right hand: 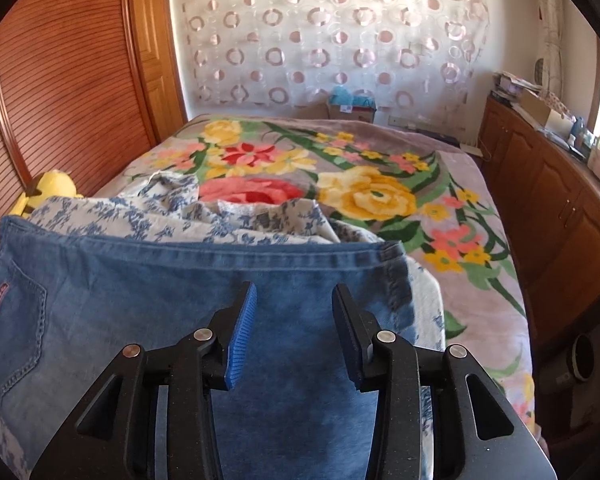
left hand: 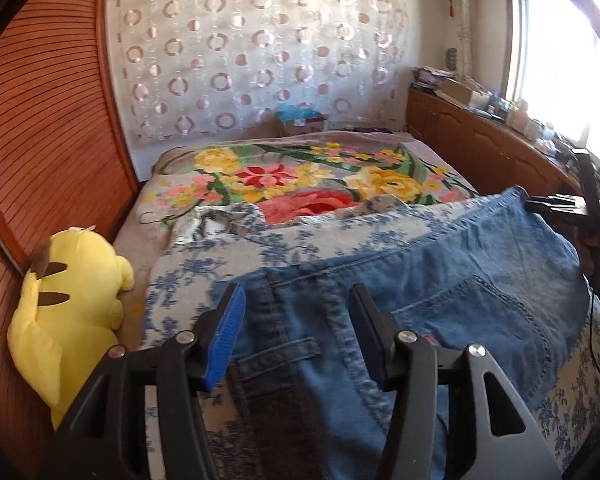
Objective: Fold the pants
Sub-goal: 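Open both grippers and release the folded jeans onto the bed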
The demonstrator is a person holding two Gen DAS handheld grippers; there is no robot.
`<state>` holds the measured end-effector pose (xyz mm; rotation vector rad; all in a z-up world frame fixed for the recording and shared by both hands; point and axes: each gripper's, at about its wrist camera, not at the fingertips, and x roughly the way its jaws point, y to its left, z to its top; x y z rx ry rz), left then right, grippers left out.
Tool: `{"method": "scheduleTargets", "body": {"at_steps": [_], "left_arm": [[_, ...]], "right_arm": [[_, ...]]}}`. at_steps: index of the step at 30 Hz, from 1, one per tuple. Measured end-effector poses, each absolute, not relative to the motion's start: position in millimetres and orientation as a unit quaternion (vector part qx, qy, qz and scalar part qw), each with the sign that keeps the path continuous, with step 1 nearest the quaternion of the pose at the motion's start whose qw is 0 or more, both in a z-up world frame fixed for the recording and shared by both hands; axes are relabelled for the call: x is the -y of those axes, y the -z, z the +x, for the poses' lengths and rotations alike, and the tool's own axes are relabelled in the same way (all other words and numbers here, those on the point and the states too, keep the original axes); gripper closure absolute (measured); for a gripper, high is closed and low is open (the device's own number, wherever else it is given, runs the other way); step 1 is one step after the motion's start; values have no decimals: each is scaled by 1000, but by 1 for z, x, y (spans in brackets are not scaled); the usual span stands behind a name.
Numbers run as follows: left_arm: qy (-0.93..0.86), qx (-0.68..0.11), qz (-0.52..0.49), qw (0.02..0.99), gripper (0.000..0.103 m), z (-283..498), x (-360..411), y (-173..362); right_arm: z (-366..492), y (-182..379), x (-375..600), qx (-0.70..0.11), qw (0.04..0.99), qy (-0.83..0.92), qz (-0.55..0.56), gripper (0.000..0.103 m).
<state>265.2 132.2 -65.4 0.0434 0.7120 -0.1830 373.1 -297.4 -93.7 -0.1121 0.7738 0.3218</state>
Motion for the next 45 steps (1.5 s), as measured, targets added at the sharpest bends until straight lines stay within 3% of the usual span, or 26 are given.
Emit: {"method": "scheduleTargets", "body": {"at_steps": [9,26,36,45], "left_arm": [[136,-369,44,918,48,281,-84,78],[127,-436,40,890,47,336,-67,121],[116,-404,53,906,47,312,-64,103],[152,-360,42,919,47,240,-49,63]], "right_arm": [[368,103,296,-391,905,-158,-55,60],[373,118,304,-420,896,-132,-63,48],[331,96,310,-400,905,-138,-33,48],[257,79,297,-379,912,-154,-18,48]]}}
